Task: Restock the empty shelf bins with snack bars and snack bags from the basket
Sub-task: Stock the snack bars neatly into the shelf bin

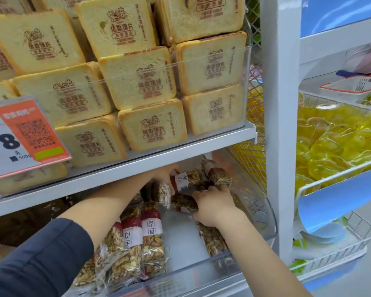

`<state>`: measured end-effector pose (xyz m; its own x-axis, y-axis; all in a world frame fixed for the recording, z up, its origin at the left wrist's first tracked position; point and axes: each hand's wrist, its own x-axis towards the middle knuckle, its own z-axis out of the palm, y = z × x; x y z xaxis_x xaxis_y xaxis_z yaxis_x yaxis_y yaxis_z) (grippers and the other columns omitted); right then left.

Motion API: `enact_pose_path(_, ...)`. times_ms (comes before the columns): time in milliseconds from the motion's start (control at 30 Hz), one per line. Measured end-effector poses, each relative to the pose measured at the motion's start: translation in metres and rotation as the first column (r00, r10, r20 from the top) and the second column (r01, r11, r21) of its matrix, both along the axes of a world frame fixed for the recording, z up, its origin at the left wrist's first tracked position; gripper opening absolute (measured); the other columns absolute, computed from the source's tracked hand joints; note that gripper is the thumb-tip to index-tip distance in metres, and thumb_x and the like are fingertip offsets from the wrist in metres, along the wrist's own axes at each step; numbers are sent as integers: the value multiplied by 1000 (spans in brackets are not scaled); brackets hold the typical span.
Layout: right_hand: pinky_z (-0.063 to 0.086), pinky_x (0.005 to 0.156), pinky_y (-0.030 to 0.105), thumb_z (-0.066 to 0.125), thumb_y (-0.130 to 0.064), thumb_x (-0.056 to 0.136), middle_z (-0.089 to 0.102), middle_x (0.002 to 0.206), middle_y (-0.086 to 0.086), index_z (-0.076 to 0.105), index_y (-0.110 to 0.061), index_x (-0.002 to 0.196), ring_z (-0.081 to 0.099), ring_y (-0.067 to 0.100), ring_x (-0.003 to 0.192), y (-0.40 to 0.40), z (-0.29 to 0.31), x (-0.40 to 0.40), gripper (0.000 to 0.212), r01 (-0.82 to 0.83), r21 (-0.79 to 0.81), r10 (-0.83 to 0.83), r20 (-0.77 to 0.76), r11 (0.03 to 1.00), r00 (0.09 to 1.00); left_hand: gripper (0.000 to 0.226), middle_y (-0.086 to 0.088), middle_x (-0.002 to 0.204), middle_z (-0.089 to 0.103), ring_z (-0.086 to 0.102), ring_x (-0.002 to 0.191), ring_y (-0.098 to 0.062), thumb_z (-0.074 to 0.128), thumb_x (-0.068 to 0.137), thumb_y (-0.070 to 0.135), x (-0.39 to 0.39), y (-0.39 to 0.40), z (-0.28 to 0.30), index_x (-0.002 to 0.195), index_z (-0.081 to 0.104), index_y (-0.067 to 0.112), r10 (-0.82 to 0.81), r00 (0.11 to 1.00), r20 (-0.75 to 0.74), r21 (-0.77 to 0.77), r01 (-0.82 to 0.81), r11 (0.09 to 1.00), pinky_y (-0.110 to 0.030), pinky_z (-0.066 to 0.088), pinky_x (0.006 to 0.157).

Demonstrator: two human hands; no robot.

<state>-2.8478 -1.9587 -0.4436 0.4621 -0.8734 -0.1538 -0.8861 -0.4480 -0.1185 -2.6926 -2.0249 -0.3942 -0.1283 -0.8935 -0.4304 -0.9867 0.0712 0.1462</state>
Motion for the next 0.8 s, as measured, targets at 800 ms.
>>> enact_pose_path(800, 44, 86, 38, 63, -19, 83, 53, 125, 10, 36, -15, 131, 55, 31, 111, -2, 8, 4, 55, 118, 159, -157, 264, 980, 952, 57, 1, 141, 45, 45, 124, -16, 73, 81, 26, 15, 1, -17, 134, 53, 18, -71, 996, 53, 32, 69, 997, -16, 32, 88)
